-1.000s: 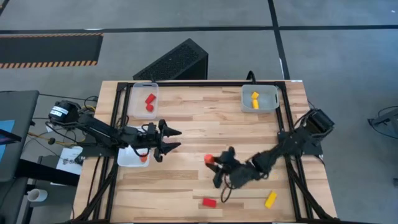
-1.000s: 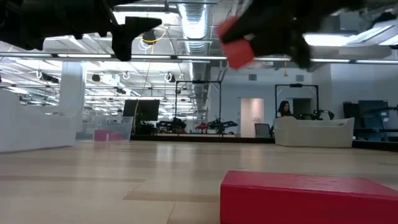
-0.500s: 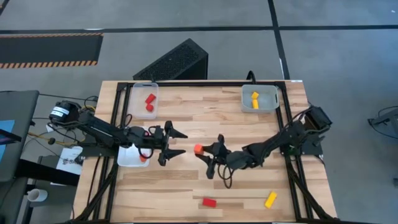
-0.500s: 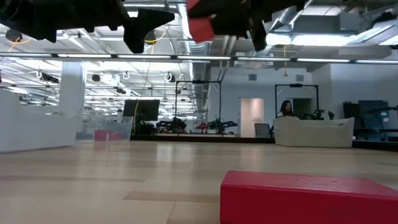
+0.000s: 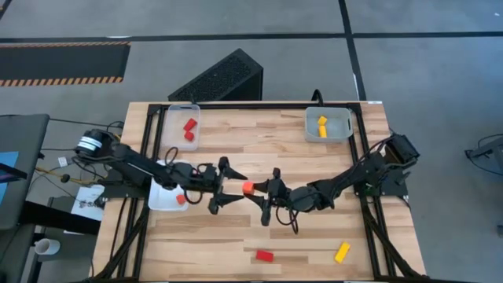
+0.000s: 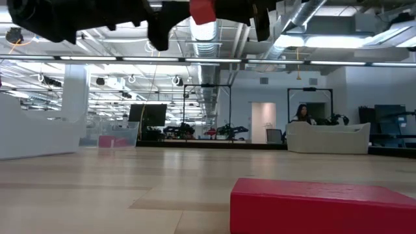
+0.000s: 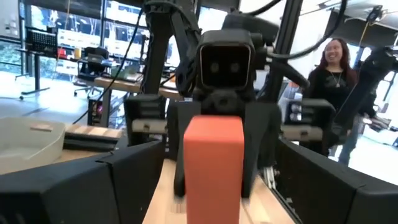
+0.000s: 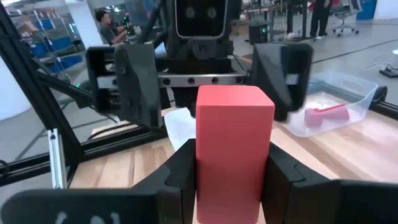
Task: Sort & place blocks by color
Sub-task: Put the orange block into the white bin
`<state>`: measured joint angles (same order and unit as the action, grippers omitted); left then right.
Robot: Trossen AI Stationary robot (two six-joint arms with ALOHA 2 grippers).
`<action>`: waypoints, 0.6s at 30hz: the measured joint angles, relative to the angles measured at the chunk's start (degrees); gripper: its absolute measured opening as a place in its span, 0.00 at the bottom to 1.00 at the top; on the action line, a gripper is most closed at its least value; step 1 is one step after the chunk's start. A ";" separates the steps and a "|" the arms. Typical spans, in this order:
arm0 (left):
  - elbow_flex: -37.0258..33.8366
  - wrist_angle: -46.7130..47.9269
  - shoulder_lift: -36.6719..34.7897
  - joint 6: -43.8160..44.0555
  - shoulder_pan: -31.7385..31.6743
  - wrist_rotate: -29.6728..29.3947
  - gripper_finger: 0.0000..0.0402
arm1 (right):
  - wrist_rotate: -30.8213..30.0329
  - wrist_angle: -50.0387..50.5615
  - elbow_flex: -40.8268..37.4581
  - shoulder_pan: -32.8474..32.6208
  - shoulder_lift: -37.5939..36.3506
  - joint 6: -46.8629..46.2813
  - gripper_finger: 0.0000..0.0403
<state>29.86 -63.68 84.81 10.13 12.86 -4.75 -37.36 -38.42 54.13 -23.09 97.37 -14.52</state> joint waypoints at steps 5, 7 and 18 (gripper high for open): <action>4.20 0.15 4.31 -0.01 0.00 1.73 0.73 | 0.01 0.01 0.00 -0.56 -0.01 0.00 0.33; 5.22 0.14 4.76 0.02 0.02 1.37 0.73 | 0.10 0.01 0.00 -0.96 -0.01 0.00 0.33; 6.10 1.82 5.25 0.54 -0.11 1.74 0.37 | -0.51 0.35 0.00 -2.60 -0.01 0.90 0.35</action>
<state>35.97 -61.86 90.06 10.67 12.75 -3.02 -37.87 -38.07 54.13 -25.69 97.36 -13.63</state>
